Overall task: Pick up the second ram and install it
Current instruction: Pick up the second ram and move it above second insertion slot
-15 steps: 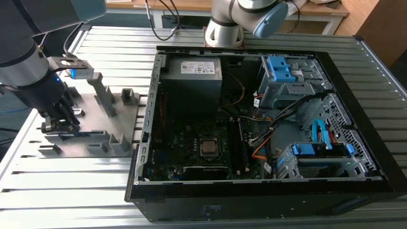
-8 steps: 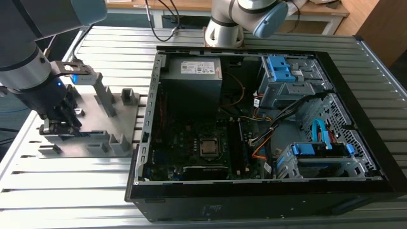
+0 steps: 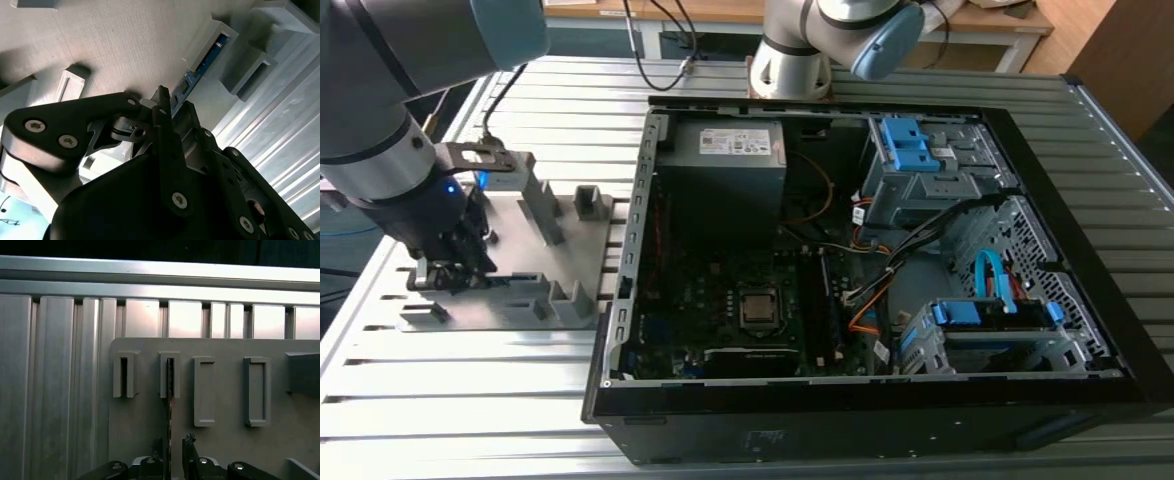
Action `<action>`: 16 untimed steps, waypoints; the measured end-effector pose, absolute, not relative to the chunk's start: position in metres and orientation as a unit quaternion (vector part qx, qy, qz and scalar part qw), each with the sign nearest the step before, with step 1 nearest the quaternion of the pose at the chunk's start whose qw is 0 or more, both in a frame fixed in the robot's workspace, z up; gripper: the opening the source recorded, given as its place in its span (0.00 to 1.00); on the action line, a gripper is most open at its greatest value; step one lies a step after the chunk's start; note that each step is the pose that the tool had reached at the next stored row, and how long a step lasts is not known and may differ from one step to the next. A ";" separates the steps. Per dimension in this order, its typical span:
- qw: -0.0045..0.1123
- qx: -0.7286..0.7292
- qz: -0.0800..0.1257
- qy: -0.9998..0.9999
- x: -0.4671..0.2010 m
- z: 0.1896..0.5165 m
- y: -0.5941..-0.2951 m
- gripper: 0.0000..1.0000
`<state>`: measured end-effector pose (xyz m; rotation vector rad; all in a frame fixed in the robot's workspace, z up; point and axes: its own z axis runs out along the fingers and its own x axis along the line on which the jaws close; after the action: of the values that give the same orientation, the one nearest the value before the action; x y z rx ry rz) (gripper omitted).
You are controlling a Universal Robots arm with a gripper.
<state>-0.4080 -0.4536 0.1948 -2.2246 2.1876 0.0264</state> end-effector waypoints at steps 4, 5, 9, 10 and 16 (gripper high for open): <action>0.011 -0.713 0.008 0.701 -0.408 0.191 -0.454 0.30; 0.011 -0.713 0.008 0.701 -0.408 0.191 -0.454 0.30; 0.011 -0.713 0.009 0.701 -0.408 0.190 -0.454 0.30; 0.011 -0.713 0.009 0.701 -0.408 0.190 -0.454 0.30; 0.011 -0.713 0.009 0.701 -0.408 0.190 -0.454 0.14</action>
<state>-0.4081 -0.4536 0.1905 -2.2238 2.1869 0.0281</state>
